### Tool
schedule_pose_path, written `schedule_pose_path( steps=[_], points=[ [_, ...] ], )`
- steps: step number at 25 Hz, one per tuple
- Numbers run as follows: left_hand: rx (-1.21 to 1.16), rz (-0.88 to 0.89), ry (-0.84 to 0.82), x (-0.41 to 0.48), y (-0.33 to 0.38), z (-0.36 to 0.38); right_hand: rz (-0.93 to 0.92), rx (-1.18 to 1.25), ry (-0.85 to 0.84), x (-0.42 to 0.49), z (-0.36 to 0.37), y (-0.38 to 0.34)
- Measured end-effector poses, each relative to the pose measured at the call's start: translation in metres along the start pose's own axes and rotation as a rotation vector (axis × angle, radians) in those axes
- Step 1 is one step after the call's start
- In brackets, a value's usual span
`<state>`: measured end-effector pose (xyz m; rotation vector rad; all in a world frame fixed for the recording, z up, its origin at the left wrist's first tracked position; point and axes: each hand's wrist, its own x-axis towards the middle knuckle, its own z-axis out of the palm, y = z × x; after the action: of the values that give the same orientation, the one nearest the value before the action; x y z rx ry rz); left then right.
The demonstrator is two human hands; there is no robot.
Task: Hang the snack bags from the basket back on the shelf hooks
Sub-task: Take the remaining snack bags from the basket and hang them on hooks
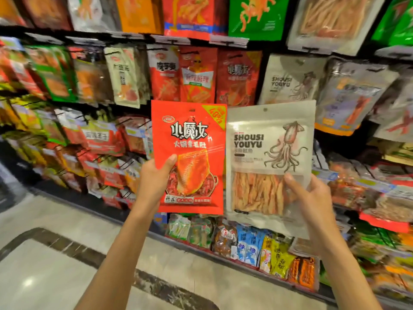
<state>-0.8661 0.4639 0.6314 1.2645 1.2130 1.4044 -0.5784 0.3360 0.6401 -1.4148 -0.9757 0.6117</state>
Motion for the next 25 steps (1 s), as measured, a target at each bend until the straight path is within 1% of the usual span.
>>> schedule_pose_path(
  steps=[6,12,18,23,25],
  points=[
    [-0.047,0.055,-0.078,0.083,0.014,0.052,-0.071,0.043,0.147,0.065,0.006,-0.006],
    [-0.139,0.045,-0.16,0.14,0.03,0.088,-0.1,0.046,0.199,0.107,0.002,-0.018],
    [-0.149,0.017,-0.23,0.178,0.042,0.108,-0.098,0.024,0.285,0.125,0.008,-0.03],
    [-0.159,-0.023,-0.315,0.196,0.044,0.121,-0.085,0.021,0.346,0.126,0.018,-0.031],
    [-0.167,-0.014,-0.34,0.201,0.042,0.124,-0.088,0.021,0.366,0.125,0.021,-0.032]
  ],
)
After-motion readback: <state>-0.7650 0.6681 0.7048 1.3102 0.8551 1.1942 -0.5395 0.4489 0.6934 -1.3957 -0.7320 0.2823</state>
